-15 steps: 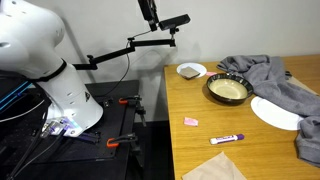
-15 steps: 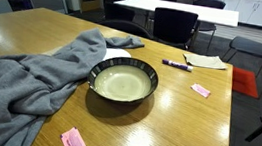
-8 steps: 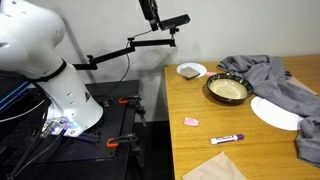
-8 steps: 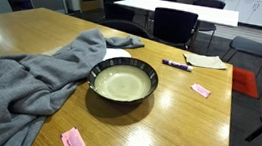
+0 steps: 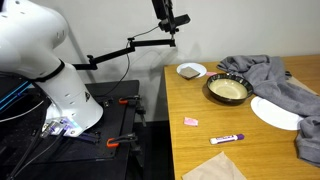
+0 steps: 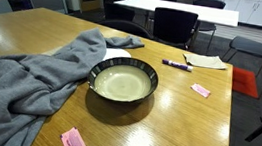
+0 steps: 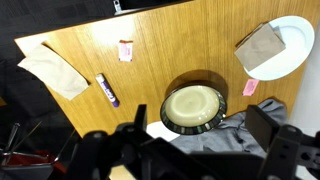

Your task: Move the purple marker backwards

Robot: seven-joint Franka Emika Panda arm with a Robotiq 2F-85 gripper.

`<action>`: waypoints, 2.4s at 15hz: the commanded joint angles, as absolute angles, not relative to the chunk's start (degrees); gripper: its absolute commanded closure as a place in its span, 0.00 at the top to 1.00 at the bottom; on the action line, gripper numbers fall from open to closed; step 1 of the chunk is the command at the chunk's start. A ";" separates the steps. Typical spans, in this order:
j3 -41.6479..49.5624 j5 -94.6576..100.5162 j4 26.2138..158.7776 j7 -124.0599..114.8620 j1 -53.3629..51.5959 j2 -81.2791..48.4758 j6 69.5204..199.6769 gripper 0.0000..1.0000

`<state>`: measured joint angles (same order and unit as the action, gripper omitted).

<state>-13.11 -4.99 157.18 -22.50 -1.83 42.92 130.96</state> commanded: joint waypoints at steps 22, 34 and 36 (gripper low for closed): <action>4.12 11.52 140.87 4.45 5.28 2.77 143.92 1.00; 7.23 10.98 138.34 13.89 7.41 -6.00 144.72 1.00; 7.24 10.98 138.34 14.12 7.53 -6.65 144.73 1.00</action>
<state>7.37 10.98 138.40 14.12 7.43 -6.68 144.86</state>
